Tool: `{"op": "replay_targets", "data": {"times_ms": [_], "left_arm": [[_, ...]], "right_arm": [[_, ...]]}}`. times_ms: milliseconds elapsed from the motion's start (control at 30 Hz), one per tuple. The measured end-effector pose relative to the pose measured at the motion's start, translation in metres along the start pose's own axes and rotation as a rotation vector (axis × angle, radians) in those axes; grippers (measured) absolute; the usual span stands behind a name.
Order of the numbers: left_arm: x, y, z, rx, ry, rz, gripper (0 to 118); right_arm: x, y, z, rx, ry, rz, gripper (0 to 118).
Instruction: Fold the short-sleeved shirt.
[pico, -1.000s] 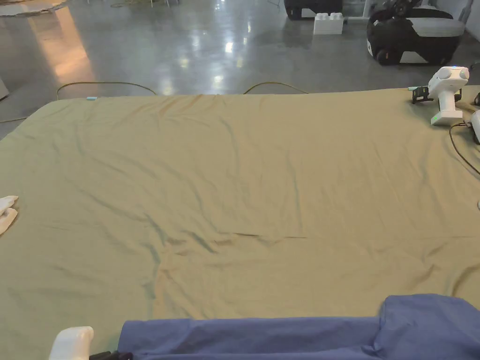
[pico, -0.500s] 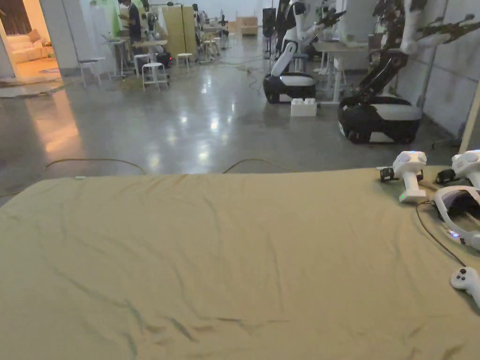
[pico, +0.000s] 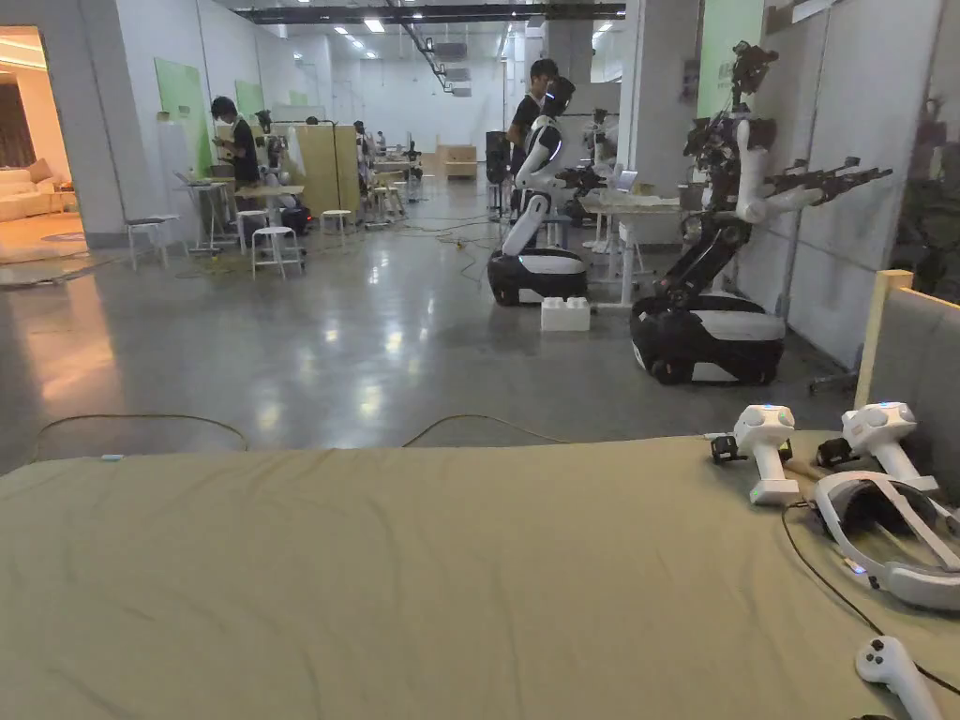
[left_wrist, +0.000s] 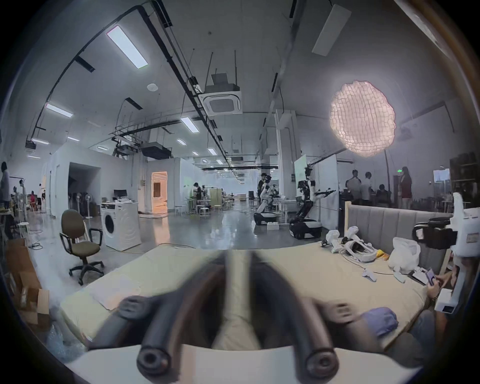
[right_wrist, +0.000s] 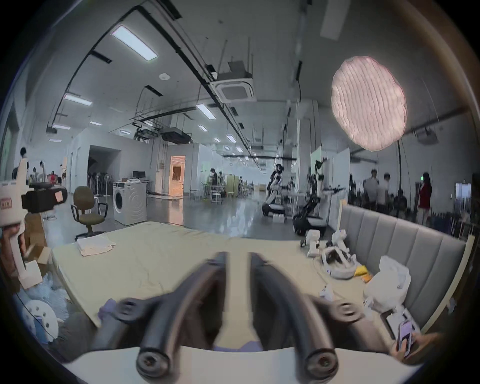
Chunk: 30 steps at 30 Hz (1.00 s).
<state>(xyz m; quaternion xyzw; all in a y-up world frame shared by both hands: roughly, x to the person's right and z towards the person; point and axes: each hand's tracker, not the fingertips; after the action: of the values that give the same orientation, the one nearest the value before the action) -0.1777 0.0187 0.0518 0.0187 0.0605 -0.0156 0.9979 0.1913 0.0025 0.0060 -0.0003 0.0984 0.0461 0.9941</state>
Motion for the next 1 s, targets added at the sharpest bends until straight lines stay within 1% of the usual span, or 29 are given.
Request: {"op": "replay_targets", "data": {"times_ms": [33, 100, 167, 267, 300, 433, 533, 600, 633, 667, 700, 733, 767, 800, 833, 900, 933, 1000], "left_arm": [[-0.001, 0.0, 0.001, 0.006, -0.01, 0.007, 1], [-0.007, 0.005, 0.0, -0.023, -0.055, 0.035, 0], [-0.003, 0.004, 0.001, -0.019, -0.047, 0.006, 0], [-0.002, 0.003, 0.001, -0.026, -0.052, -0.023, 0], [-0.002, 0.003, 0.001, -0.027, -0.062, -0.023, 0], [-0.002, 0.001, -0.003, -0.039, -0.078, -0.015, 0], [-0.005, -0.004, -0.006, -0.06, -0.088, -0.005, 0], [-0.013, -0.011, -0.018, -0.173, -0.136, 0.023, 1], [-0.018, -0.018, -0.024, -0.212, -0.142, 0.039, 13], [-0.027, -0.029, -0.032, -0.261, -0.157, 0.077, 35], [-0.035, -0.04, -0.039, -0.298, -0.186, 0.115, 64], [-0.047, -0.057, -0.05, -0.377, -0.208, 0.178, 83], [-0.058, -0.076, -0.065, -0.496, -0.221, 0.249, 91], [-0.07, -0.099, -0.079, -0.599, -0.217, 0.308, 91], [-0.077, -0.118, -0.088, -0.657, -0.209, 0.324, 107], [-0.094, -0.158, -0.096, -0.692, -0.231, 0.42, 107], [-0.104, -0.179, -0.104, -0.726, -0.212, 0.462, 107], [-0.123, -0.216, -0.119, -0.788, -0.219, 0.598, 108]], "right_arm": [[-0.002, -0.002, -0.002, 0.002, -0.004, -0.005, 0], [0.001, -0.001, -0.004, -0.002, 0.018, -0.019, 0], [0.003, -0.002, -0.007, -0.007, 0.004, -0.058, 0], [0.006, -0.005, -0.013, -0.01, -0.002, -0.094, 0], [0.005, -0.006, -0.016, -0.008, 0.011, -0.106, 0], [0.001, -0.01, -0.022, -0.027, 0.002, -0.085, 0], [0.0, -0.015, -0.023, -0.046, 0.0, -0.087, 0], [-0.001, -0.02, -0.023, -0.061, -0.002, -0.094, 0], [0.0, -0.022, -0.024, -0.072, 0.005, -0.102, 0], [0.001, -0.027, -0.024, -0.086, 0.019, -0.116, 0], [0.001, -0.03, -0.025, -0.099, 0.029, -0.121, 0], [0.001, -0.034, -0.025, -0.115, 0.03, -0.121, 0], [0.001, -0.037, -0.025, -0.131, 0.026, -0.115, 0], [0.002, -0.04, -0.025, -0.15, 0.031, -0.112, 0], [0.002, -0.044, -0.024, -0.16, 0.033, -0.113, 0], [0.004, -0.05, -0.024, -0.197, 0.039, -0.12, 0], [0.006, -0.054, -0.024, -0.214, 0.043, -0.127, 0], [0.009, -0.061, -0.022, -0.241, 0.034, -0.152, 0]]}}
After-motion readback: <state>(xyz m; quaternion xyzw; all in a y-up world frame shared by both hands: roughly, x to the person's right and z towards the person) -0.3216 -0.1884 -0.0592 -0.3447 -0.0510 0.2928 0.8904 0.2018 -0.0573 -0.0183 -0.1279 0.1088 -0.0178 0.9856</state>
